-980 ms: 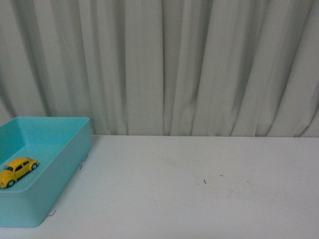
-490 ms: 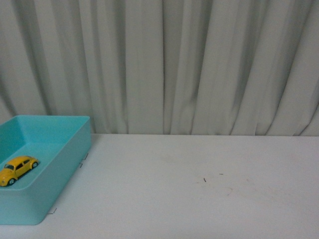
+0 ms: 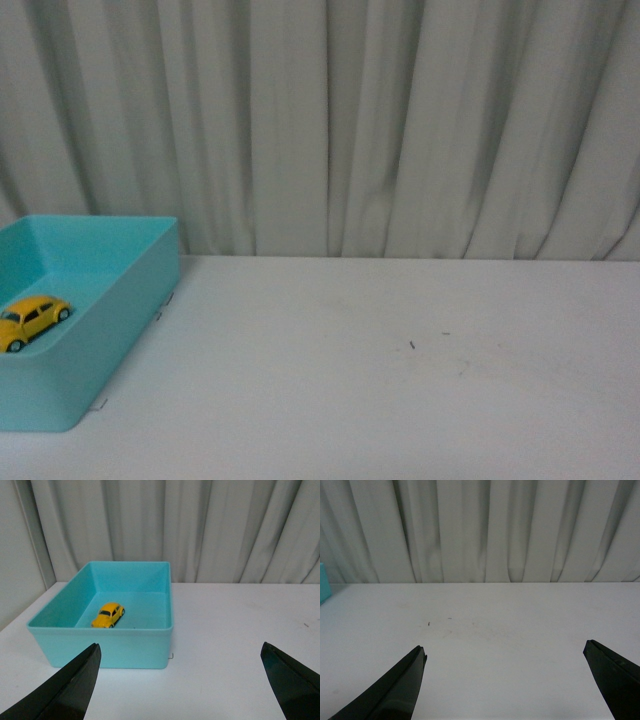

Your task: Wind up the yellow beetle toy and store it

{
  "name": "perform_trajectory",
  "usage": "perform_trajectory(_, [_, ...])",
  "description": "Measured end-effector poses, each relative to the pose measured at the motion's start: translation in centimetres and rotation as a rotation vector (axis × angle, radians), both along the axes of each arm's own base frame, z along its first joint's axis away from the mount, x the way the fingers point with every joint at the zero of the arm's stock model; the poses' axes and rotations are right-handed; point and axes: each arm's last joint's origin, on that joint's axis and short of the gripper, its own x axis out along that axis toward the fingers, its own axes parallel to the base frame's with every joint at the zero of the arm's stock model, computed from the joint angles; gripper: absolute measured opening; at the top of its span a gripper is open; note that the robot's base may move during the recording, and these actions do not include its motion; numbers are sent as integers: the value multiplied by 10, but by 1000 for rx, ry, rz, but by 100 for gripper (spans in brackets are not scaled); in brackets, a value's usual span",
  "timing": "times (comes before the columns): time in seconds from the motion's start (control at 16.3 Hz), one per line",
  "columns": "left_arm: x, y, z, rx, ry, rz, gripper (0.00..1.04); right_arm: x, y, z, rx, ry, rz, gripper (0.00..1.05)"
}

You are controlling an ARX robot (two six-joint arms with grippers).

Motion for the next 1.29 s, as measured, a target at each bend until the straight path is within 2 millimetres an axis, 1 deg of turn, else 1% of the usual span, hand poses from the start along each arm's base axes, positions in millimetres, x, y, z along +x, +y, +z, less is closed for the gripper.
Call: perform_trajectory(1.29, [0,0,0,-1,2,0,98,0,0,0,0,2,0,98])
